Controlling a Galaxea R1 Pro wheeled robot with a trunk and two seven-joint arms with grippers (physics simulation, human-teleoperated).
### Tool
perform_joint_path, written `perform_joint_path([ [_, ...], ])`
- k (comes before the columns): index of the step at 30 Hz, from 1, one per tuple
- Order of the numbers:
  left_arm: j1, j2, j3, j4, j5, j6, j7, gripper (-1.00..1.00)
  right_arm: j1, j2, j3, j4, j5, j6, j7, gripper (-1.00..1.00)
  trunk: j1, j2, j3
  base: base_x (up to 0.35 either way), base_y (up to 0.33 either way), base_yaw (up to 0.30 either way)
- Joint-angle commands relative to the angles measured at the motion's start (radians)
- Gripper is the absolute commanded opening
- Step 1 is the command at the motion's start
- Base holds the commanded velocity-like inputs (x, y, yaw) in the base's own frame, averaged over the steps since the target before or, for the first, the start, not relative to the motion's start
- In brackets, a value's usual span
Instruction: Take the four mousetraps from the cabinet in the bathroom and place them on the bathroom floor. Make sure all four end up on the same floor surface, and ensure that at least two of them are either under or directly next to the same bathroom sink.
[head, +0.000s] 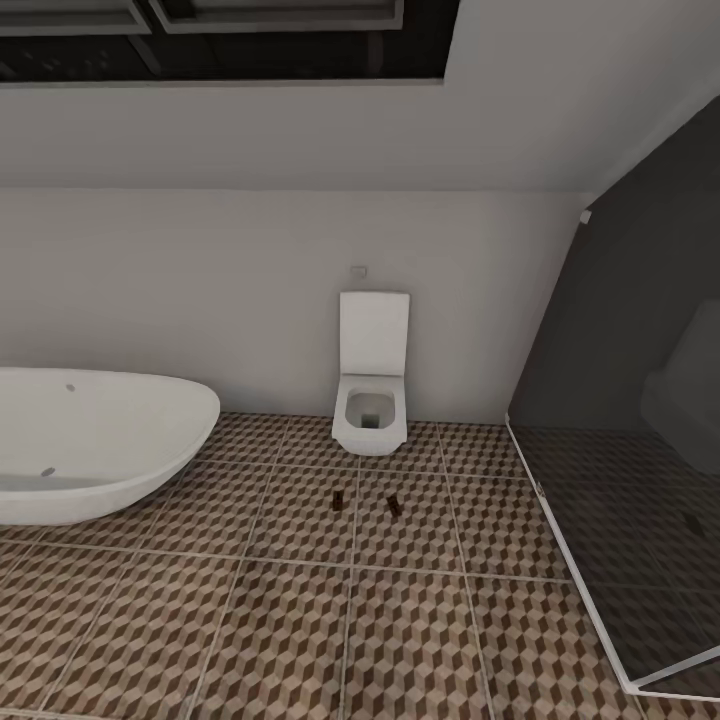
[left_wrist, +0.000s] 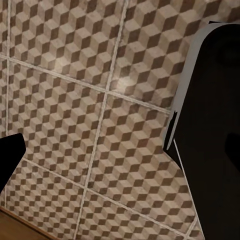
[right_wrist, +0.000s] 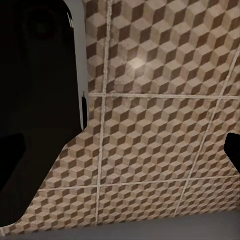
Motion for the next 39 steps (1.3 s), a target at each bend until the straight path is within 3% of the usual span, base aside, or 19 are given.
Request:
perform_joint_path([
  [1, -0.001, 0.0, -0.008, 0.003, 0.006, -0.005, 0.001, 1.0, 0.0, 0.0, 0.002, -0.001, 0.0, 0.001, -0.002, 1.0, 0.0, -0.002, -0.002, 0.0, 0.0, 0.0],
  [39, -0.001, 0.0, -0.008, 0.003, 0.005, -0.005, 0.001, 1.0, 0.0, 0.003, 0.003, -0.005, 0.003, -0.003, -0.002, 1.0, 0.0, -0.002, -0.002, 0.0, 0.0, 0.0],
])
